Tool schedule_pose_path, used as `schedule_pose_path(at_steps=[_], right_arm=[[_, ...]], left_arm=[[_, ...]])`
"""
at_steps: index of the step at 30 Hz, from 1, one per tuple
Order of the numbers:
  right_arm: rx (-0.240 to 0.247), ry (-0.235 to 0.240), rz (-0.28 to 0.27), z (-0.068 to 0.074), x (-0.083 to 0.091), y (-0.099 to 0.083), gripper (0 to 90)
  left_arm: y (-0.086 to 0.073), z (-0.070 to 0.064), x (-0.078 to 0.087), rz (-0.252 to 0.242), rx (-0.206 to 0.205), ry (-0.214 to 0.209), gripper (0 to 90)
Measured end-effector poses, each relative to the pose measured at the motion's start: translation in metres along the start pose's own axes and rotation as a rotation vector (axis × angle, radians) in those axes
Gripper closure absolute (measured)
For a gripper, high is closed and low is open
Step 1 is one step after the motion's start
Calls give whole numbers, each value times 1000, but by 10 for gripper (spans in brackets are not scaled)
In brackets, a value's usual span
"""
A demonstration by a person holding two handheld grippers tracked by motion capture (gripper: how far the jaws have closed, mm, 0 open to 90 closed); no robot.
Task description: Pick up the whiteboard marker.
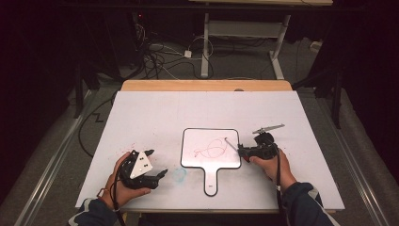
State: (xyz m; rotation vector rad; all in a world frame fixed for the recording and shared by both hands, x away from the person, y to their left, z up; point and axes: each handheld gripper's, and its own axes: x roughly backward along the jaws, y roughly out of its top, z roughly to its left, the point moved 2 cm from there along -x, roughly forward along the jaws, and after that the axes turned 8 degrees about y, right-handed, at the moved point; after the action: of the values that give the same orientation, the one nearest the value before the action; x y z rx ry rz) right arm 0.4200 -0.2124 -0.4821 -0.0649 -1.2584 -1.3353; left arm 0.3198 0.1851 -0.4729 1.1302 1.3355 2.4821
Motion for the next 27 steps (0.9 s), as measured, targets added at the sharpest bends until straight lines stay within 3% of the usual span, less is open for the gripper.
schedule_pose_path(at_steps=[6, 10, 17, 19, 23, 24, 27], right_arm=[[47, -24, 2, 3, 0, 1, 818], [71, -20, -43, 8, 8, 2, 819], [129, -3, -123, 22, 22, 6, 819], [164, 15, -165, 33, 26, 6, 819], [187, 43, -208, 44, 29, 7, 819], [210, 61, -232, 50, 30, 7, 819], [247, 73, -269, 59, 30, 7, 819]], left_arm=[[0, 0, -1, 3, 6, -7, 187], [1, -1, -1, 0, 18, -15, 198], [13, -4, -5, -41, 96, -74, 214], [18, -6, -7, -52, 122, -98, 227], [32, -8, -12, -89, 178, -142, 243], [39, -8, -14, -109, 204, -172, 262], [47, -9, -18, -127, 228, -198, 292]])
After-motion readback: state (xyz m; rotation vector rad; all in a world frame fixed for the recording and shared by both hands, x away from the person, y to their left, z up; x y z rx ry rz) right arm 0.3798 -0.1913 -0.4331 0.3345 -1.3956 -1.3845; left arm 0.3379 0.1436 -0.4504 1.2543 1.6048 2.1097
